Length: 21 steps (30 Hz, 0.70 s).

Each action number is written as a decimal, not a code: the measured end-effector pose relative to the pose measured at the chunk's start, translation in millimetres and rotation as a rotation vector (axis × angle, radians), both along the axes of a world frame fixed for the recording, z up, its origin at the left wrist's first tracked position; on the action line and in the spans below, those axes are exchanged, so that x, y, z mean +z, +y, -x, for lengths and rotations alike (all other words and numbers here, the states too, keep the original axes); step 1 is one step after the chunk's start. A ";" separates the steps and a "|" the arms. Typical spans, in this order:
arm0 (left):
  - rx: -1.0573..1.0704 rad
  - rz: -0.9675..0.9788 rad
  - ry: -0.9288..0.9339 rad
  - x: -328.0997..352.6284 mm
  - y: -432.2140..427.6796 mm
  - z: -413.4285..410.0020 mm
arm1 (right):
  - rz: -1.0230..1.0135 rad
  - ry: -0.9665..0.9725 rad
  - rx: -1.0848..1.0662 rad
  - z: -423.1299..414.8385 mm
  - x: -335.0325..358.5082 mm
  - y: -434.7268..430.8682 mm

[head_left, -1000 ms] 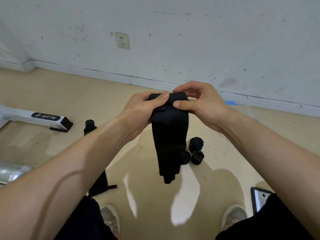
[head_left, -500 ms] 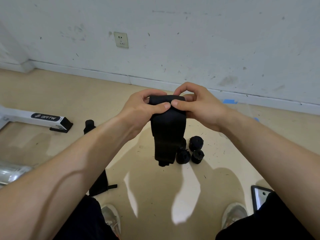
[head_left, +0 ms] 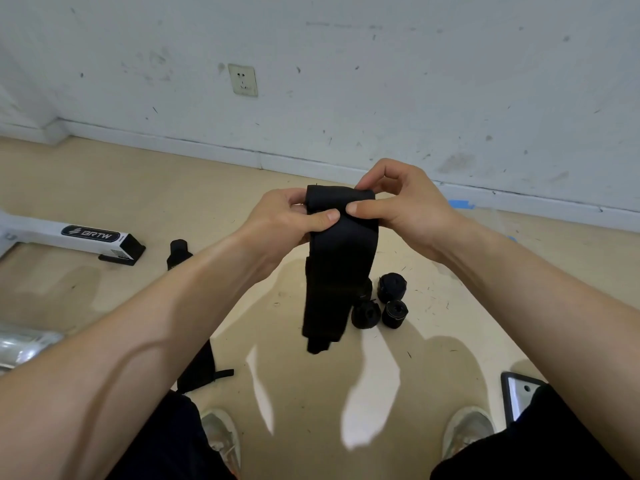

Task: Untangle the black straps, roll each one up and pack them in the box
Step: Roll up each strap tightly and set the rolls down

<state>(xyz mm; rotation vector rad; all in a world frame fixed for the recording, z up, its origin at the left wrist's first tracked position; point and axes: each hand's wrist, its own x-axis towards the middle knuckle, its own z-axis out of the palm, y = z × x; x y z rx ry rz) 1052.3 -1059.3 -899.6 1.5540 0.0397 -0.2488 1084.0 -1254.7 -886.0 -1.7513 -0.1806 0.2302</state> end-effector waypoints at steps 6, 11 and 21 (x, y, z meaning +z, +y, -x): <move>0.017 0.046 0.006 5.1 -4.8 2.3 | 0.116 -0.093 0.006 0.5 1.9 -0.6; 0.096 0.008 -0.003 1.3 -2.2 -1.1 | -0.048 0.031 0.077 -1.5 -2.2 -2.4; 0.142 0.058 -0.011 0.8 -3.7 -1.6 | -0.152 0.177 0.143 -0.1 -3.9 -3.7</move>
